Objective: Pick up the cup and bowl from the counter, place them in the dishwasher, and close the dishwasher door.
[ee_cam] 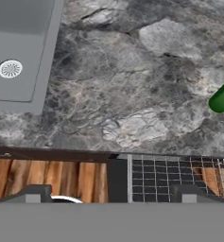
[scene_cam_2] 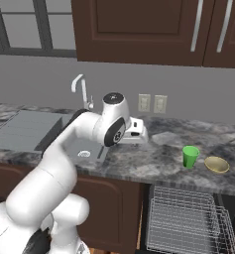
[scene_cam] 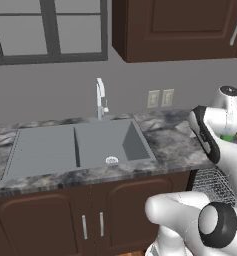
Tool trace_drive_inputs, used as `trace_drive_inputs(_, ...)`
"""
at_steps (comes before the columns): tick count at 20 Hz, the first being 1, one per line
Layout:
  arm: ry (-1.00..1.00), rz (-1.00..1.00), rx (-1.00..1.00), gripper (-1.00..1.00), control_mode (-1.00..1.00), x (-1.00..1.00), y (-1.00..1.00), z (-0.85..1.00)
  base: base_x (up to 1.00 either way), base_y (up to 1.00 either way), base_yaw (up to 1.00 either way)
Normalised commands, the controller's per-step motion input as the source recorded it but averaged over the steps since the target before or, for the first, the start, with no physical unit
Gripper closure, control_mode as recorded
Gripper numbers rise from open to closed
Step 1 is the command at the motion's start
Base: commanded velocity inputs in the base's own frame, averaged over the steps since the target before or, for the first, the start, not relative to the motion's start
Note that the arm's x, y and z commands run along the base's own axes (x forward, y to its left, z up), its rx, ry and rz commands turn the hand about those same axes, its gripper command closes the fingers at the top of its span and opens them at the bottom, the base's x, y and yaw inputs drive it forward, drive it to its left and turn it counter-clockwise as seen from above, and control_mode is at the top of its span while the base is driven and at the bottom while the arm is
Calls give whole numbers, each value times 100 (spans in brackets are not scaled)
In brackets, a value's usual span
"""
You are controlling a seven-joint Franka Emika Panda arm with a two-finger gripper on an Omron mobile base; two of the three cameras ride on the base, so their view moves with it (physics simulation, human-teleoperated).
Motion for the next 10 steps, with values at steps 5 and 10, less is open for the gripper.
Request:
trace_drive_inputs(5, 0, -4, 0, -100, -100, 41, -53, -9, 0, 0, 0)
trace_drive_inputs(10, 0, -4, 0, -100, -100, 36, -52, -14, 0, 0, 0)
